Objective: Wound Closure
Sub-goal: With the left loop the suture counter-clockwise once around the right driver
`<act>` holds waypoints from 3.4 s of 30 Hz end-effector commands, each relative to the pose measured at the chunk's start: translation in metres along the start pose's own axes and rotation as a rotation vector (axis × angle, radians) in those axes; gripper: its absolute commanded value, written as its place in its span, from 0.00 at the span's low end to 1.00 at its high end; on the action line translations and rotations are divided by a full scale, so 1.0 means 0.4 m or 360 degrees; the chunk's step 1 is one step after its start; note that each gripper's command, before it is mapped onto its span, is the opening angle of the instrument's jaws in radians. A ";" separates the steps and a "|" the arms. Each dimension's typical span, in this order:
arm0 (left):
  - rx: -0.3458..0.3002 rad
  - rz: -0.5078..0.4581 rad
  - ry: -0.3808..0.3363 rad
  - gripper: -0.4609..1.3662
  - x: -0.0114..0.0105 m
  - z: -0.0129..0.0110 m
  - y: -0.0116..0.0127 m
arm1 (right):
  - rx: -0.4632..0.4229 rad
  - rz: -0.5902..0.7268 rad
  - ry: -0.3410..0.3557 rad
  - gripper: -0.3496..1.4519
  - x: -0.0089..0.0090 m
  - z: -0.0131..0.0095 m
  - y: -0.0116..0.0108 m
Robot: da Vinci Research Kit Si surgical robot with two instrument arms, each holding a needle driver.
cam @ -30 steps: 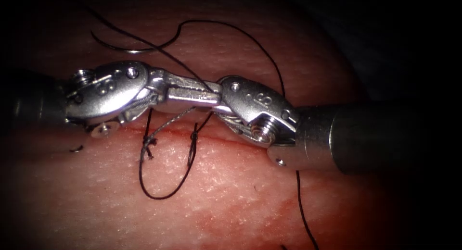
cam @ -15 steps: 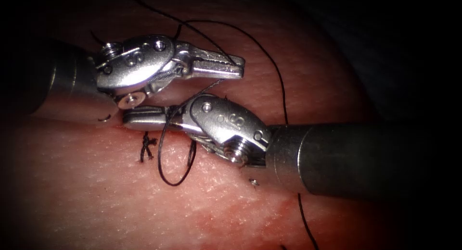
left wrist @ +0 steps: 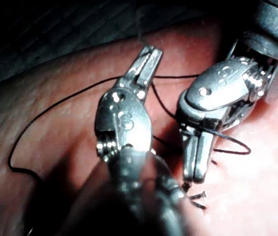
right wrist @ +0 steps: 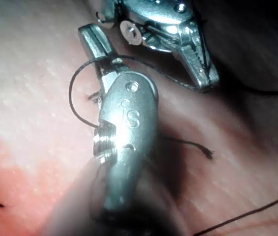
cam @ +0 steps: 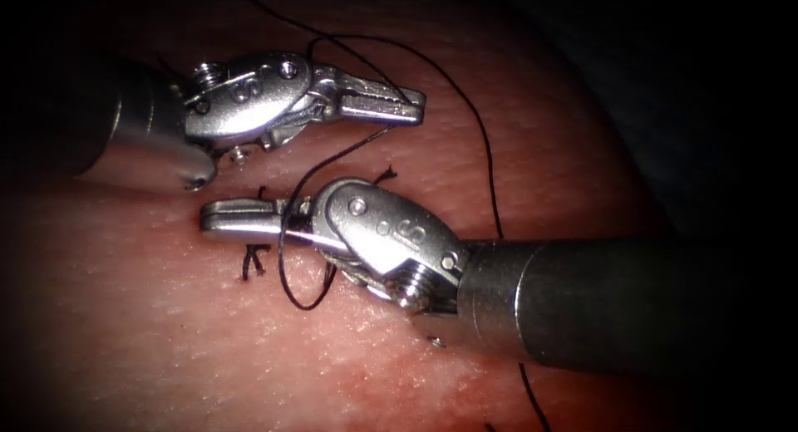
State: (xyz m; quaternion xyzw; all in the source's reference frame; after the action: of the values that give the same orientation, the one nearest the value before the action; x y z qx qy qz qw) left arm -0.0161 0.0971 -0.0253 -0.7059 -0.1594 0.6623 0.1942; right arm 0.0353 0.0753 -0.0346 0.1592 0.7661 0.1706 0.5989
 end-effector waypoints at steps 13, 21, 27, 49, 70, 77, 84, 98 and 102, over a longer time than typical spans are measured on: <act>0.0050 0.0091 0.0066 0.06 -0.0050 -0.0057 -0.0011 | -0.0126 -0.0014 0.0145 0.00 -0.0022 -0.0050 -0.0006; 0.0095 0.0180 0.0093 0.06 -0.0080 -0.0102 0.0057 | -0.0327 0.0090 0.0243 0.00 -0.0011 -0.0096 0.0021; 0.0120 0.0198 0.0125 0.06 -0.0093 -0.0119 0.0082 | -0.0421 0.0161 0.0334 0.00 -0.0004 -0.0118 0.0031; 0.0241 0.0225 0.0180 0.06 -0.0047 -0.0097 0.0029 | -0.0396 0.0072 0.0210 0.00 -0.0002 -0.0097 0.0003; 0.0265 0.0238 0.0168 0.06 0.0090 -0.0102 0.0050 | -0.0332 -0.0135 0.0064 0.00 -0.0002 -0.0085 0.0033; 0.0265 0.0244 0.0173 0.06 0.0086 -0.0062 0.0031 | -0.0224 -0.0170 0.0061 0.00 -0.0027 0.0015 0.0033; 0.0240 0.0250 0.0158 0.06 0.0074 -0.0043 0.0000 | -0.0156 -0.0152 0.0078 0.00 -0.0030 0.0055 0.0021; 0.0217 0.0256 0.0156 0.06 -0.0034 -0.0053 -0.0016 | -0.0186 0.0030 0.0213 0.00 -0.0024 0.0048 0.0015; 0.0225 0.0269 0.0186 0.06 -0.0053 -0.0069 -0.0002 | -0.0264 0.0065 0.0242 0.00 -0.0018 0.0019 0.0021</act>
State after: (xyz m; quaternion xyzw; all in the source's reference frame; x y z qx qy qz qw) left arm -0.0134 0.0958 -0.0232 -0.7378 -0.0399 0.6441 0.1979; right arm 0.0358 0.0759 -0.0337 0.1104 0.7887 0.2582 0.5469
